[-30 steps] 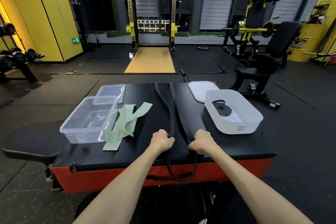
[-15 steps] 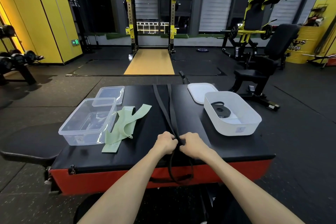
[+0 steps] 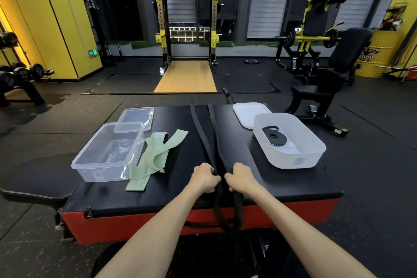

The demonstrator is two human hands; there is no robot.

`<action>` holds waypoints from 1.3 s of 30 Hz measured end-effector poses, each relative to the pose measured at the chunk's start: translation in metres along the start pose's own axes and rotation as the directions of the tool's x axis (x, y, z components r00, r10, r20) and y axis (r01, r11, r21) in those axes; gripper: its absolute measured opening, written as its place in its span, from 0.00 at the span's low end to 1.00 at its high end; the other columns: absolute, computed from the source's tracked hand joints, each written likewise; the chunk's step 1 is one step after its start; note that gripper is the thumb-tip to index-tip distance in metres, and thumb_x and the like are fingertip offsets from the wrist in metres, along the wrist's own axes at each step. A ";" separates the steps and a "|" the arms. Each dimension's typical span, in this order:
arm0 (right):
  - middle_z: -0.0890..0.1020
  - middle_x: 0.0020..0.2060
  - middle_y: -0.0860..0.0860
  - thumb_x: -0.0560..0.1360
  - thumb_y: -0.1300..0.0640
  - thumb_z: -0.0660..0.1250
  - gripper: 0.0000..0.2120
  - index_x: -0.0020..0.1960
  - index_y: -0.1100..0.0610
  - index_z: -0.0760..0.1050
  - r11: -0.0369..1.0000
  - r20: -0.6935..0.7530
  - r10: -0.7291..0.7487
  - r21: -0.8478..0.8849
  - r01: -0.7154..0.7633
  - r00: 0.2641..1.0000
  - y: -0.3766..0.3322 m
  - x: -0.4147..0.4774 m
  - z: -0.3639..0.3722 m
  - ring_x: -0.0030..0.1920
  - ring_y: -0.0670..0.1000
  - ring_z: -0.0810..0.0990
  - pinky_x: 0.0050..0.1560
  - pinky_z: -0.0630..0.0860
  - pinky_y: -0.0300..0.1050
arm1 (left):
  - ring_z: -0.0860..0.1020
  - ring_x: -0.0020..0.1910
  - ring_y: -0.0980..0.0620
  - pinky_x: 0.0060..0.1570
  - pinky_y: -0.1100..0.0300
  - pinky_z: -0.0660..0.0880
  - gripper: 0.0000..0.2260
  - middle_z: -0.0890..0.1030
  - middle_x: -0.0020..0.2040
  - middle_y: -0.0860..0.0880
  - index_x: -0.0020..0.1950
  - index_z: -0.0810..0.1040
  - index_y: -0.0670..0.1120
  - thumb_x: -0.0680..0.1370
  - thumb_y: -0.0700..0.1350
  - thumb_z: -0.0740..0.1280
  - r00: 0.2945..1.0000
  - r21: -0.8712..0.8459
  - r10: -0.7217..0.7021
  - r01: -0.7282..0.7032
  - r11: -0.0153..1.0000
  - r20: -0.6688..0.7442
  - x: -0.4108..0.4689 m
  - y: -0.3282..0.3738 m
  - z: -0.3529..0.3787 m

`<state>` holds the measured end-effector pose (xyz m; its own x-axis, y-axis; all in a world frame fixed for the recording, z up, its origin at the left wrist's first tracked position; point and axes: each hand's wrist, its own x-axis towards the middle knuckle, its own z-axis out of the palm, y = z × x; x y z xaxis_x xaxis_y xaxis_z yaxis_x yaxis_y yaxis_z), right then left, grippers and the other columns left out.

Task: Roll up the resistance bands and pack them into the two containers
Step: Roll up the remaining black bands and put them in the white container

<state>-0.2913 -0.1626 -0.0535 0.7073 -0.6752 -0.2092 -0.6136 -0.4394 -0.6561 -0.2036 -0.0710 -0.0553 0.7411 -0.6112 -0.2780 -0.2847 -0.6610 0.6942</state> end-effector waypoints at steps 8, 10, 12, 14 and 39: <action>0.63 0.30 0.51 0.73 0.64 0.56 0.13 0.33 0.55 0.56 0.981 -0.109 0.092 0.179 -0.072 0.990 0.004 0.005 0.001 0.29 0.50 0.60 0.26 0.57 0.41 | 0.81 0.38 0.47 0.45 0.56 0.79 0.06 0.75 0.52 0.47 0.49 0.72 0.48 0.74 0.44 0.67 1.000 -0.026 0.006 -0.006 1.000 -0.013 0.007 -0.004 0.000; 0.62 0.29 0.51 0.71 0.65 0.58 0.14 0.32 0.55 0.56 0.995 -0.144 0.071 0.085 -0.059 0.987 0.003 0.003 0.000 0.30 0.52 0.61 0.27 0.56 0.44 | 0.82 0.36 0.48 0.39 0.60 0.79 0.11 0.75 0.54 0.46 0.56 0.74 0.46 0.75 0.44 0.68 0.999 -0.040 0.009 -0.011 0.999 -0.037 0.008 -0.005 0.001; 0.71 0.34 0.52 0.71 0.66 0.60 0.09 0.35 0.54 0.69 0.997 -0.147 0.051 0.061 -0.042 0.988 0.002 0.004 0.000 0.38 0.57 0.71 0.34 0.64 0.42 | 0.81 0.30 0.51 0.33 0.64 0.76 0.10 0.76 0.53 0.47 0.55 0.76 0.46 0.74 0.44 0.67 0.998 -0.045 0.030 -0.032 0.998 -0.057 0.008 -0.005 0.003; 0.79 0.51 0.54 0.72 0.66 0.63 0.12 0.53 0.57 0.79 0.994 -0.105 0.047 0.098 -0.037 0.993 0.006 0.008 0.001 0.54 0.55 0.77 0.46 0.70 0.39 | 0.78 0.25 0.53 0.32 0.63 0.77 0.04 0.77 0.46 0.46 0.46 0.76 0.47 0.73 0.43 0.67 0.997 -0.050 0.048 -0.051 0.997 -0.063 0.008 -0.004 0.004; 0.73 0.28 0.49 0.67 0.58 0.71 0.08 0.39 0.63 0.80 0.973 0.009 -0.148 0.181 0.144 0.989 0.008 -0.003 -0.001 0.30 0.45 0.67 0.30 0.66 0.35 | 0.81 0.35 0.50 0.32 0.62 0.76 0.09 0.83 0.37 0.44 0.39 0.83 0.39 0.72 0.44 0.67 0.993 -0.122 0.013 -0.027 0.992 -0.117 0.012 0.007 0.001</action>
<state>-0.2989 -0.1643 -0.0573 0.7933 -0.5976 -0.1163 -0.4315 -0.4173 -0.7998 -0.1974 -0.0834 -0.0550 0.8032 -0.5647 -0.1897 -0.2284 -0.5861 0.7774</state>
